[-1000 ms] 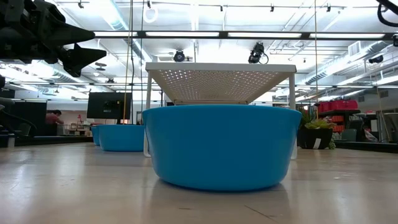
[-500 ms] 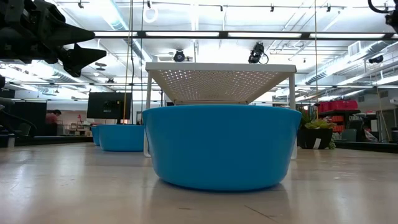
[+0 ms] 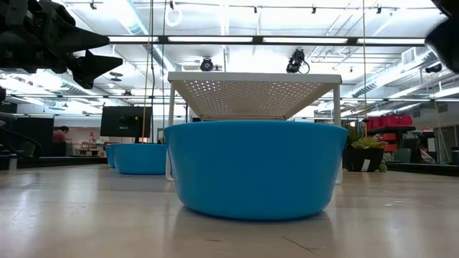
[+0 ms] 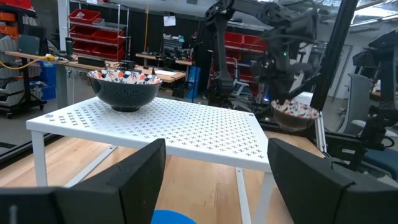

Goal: Pick & Place Mini bowls
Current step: Stack the right white bowl on top of the other white bowl on the shelf

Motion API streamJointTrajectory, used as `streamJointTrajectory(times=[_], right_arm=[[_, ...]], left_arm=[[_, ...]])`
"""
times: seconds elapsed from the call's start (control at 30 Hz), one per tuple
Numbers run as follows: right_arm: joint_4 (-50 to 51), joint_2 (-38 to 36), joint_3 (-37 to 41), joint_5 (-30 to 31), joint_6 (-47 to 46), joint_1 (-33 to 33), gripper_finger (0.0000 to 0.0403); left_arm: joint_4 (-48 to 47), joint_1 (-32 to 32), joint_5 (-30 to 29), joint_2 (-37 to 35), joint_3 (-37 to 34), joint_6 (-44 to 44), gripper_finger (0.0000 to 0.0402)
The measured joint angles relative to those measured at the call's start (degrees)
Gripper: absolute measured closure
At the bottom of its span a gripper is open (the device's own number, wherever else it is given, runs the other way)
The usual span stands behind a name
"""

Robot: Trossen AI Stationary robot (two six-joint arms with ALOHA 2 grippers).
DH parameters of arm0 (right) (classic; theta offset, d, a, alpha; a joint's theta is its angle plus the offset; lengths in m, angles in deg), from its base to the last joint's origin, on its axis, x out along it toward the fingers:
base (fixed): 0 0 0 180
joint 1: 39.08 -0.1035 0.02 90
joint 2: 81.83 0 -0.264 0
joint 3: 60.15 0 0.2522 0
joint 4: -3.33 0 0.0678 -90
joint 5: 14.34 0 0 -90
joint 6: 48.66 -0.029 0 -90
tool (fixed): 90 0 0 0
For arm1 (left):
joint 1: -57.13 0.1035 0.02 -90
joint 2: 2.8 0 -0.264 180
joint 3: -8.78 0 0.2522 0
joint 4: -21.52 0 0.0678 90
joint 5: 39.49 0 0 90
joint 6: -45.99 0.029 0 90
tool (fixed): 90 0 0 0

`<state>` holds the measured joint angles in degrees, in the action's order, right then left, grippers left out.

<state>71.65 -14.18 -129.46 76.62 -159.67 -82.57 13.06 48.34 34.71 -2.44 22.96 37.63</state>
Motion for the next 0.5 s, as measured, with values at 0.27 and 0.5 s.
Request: streamJointTrajectory(times=[0.27,0.5], right_arm=[[0.2,-6.4,-0.1,-0.6,5.5,3.2,0.0394],[3.1,-7.2,-0.8,-3.6,12.0,8.0,0.0394]], left_arm=[[0.0,0.0,0.0,0.0,0.0,0.0,0.0113],[0.0,0.0,0.0,0.0,0.0,0.0,0.0113]])
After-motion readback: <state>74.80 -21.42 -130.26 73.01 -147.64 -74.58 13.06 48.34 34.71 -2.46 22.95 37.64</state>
